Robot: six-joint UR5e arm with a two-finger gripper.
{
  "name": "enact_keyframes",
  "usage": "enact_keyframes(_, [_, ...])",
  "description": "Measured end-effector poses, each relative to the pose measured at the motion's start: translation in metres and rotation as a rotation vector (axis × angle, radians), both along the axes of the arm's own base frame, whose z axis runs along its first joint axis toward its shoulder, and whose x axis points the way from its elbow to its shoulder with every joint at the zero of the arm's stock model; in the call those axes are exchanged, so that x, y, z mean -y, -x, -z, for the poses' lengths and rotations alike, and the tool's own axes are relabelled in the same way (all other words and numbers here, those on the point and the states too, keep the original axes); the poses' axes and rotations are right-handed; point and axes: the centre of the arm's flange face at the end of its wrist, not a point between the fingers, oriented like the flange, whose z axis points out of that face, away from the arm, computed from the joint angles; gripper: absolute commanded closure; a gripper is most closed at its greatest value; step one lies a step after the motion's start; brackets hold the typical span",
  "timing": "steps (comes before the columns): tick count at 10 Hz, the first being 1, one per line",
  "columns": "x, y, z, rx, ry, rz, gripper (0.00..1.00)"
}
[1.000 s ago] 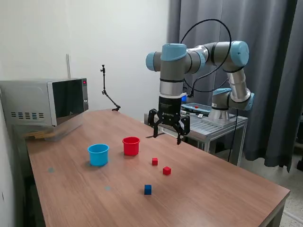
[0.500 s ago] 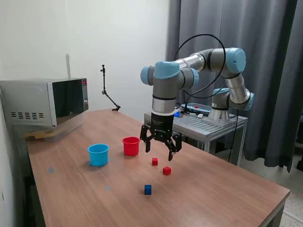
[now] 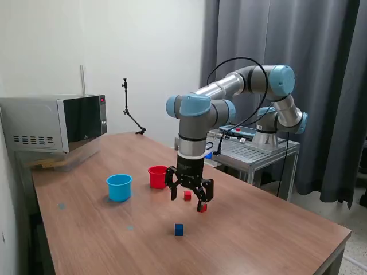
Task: Place red objects in the red bin, and blue objects in the blue bin.
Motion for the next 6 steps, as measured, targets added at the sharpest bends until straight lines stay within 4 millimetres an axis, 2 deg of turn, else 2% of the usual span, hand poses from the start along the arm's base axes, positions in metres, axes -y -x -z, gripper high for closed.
enact_keyframes(3, [-0.001,-0.001,0.026,0.018,0.002,-0.007,0.0])
enact_keyframes(6, [-0.002,-0.004,0.039,0.04,0.003,-0.152,0.0])
